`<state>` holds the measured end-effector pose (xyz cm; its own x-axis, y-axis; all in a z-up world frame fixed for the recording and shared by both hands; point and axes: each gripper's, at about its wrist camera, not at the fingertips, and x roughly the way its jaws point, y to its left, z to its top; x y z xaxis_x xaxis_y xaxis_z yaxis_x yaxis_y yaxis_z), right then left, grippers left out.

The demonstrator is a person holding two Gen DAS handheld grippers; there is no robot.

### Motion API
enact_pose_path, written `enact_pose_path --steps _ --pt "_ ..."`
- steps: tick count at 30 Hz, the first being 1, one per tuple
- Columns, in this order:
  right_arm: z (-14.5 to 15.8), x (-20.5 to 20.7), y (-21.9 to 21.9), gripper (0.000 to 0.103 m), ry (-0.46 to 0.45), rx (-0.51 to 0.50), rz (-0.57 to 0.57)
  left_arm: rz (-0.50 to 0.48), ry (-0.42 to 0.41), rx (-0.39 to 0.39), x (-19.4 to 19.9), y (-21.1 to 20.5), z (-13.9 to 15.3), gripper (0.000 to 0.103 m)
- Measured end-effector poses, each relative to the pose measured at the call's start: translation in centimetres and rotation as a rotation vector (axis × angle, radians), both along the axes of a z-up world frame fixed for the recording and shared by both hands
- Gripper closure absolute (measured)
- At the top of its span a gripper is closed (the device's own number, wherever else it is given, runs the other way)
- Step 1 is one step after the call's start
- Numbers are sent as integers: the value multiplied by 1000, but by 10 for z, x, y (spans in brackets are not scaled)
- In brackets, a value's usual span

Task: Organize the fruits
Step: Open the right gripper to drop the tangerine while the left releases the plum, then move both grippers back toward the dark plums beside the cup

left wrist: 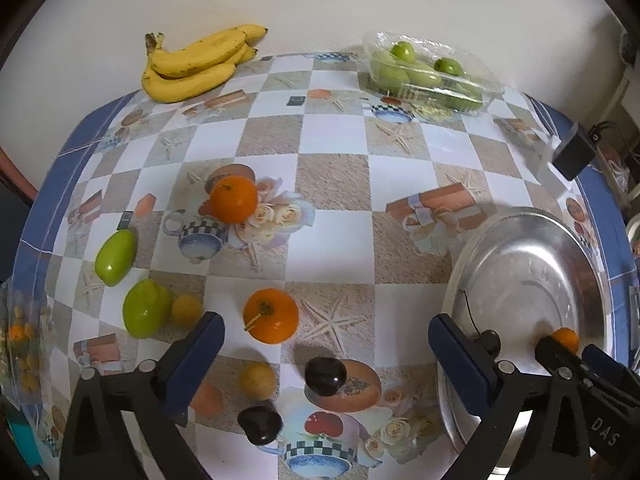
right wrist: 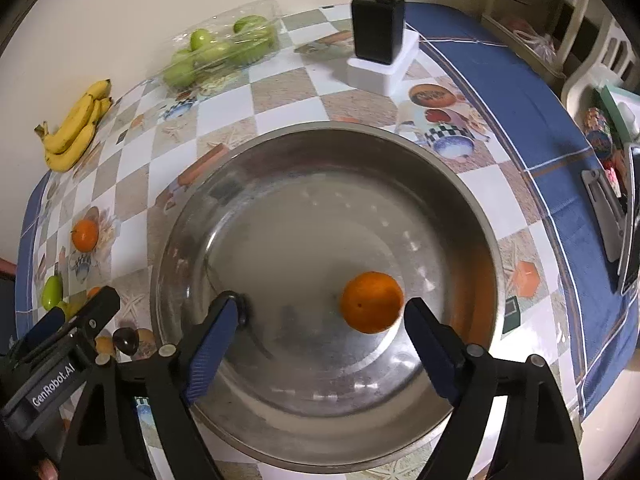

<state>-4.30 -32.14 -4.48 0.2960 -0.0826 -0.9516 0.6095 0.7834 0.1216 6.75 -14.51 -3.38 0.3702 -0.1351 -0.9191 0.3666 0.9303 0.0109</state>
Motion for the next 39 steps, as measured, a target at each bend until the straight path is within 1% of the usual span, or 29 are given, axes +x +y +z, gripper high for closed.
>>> enact_pose_path --steps 4,5,6,13,23,26,29,36,39 --pt "0 1 4 15 -16 -2 19 11 -16 -1 2 4 3 0" --pt "0 2 5 6 -19 -8 22 15 -17 -3 2 6 3 0" --pt "1 2 6 0 -21 -13 25 18 -18 -5 3 7 4 0" --pt "6 3 11 0 -67 -8 37 23 -34 3 5 18 8 0" --pt "5 7 19 0 -69 -12 47 36 -53 9 11 44 17 0" --pt "6 8 24 0 -81 6 59 45 -57 2 13 55 20 0" --pt "8 13 35 0 -103 26 96 67 -66 -3 15 68 23 0" --pt "22 30 76 0 -154 61 226 142 -66 -30 22 100 28 0" --pt "26 39 92 0 -156 51 270 167 -69 -38 23 113 29 0"
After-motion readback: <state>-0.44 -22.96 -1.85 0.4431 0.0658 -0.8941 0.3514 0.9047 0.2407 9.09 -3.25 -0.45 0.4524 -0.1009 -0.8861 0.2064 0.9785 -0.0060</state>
